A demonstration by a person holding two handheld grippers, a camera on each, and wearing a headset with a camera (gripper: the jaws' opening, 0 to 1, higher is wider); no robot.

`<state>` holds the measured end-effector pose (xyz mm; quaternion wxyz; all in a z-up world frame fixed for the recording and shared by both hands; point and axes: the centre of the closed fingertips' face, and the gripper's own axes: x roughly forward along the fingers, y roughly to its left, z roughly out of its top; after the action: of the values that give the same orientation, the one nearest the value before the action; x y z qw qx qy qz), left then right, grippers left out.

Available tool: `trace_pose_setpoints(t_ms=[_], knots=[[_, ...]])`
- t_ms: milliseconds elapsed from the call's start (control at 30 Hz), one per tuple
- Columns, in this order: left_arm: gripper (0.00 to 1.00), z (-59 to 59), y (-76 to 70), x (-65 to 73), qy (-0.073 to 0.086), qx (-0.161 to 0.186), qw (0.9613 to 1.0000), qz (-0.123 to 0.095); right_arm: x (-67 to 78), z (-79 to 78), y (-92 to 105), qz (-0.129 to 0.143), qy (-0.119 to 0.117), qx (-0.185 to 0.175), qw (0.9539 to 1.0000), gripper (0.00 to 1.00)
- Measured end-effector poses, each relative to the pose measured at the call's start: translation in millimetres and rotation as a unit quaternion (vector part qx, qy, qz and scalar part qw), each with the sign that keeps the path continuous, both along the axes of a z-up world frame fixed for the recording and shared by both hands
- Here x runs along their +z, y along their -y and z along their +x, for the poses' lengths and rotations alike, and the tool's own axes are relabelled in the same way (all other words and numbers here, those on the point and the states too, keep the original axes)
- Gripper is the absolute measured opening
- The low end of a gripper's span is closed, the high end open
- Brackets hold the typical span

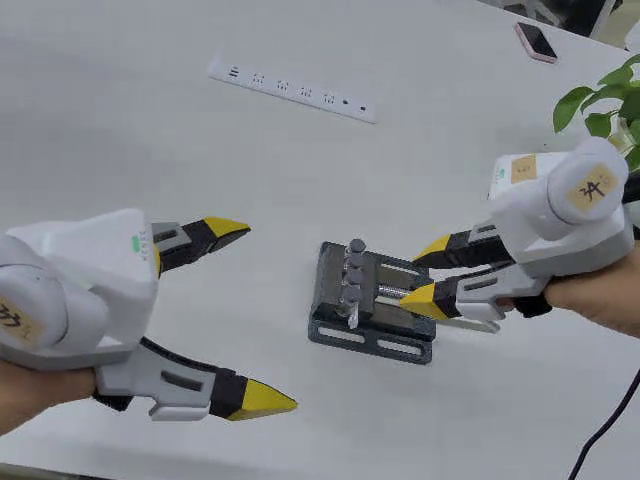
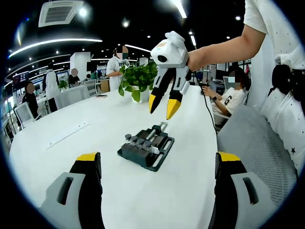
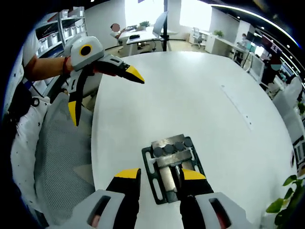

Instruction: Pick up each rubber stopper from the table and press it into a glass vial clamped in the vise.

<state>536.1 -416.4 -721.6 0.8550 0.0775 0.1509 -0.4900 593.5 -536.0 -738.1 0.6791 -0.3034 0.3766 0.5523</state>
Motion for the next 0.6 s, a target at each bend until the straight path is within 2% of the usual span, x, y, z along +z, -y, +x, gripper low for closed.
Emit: trace_pose_setpoints(t_ms=[233, 367, 433, 600], knots=[[0.99, -3.7, -2.4, -3.1, -0.006, -0.007, 0.9998, 0.015, 9.7, -6.1, 25.8, 0.053, 0.009, -0.049, 0.9974, 0.38], [0.99, -5.4, -0.5, -5.5, -0.011, -0.011, 0.9997, 0.021, 11.7, -15.2, 40.5, 0.081, 0.011, -0.073, 0.9939, 0.44], [0.99, -6.6, 0.8, -9.1, -0.011, -0.016, 0.9993, 0.034, 11.5, -18.6, 48.4, 0.096, 0.014, -0.086, 0.9916, 0.47], [0.99, -6.1, 2.6, -11.0, -0.016, -0.013, 0.9991, 0.036, 7.8, -26.9, 68.1, 0.126, 0.016, -0.110, 0.9859, 0.52]])
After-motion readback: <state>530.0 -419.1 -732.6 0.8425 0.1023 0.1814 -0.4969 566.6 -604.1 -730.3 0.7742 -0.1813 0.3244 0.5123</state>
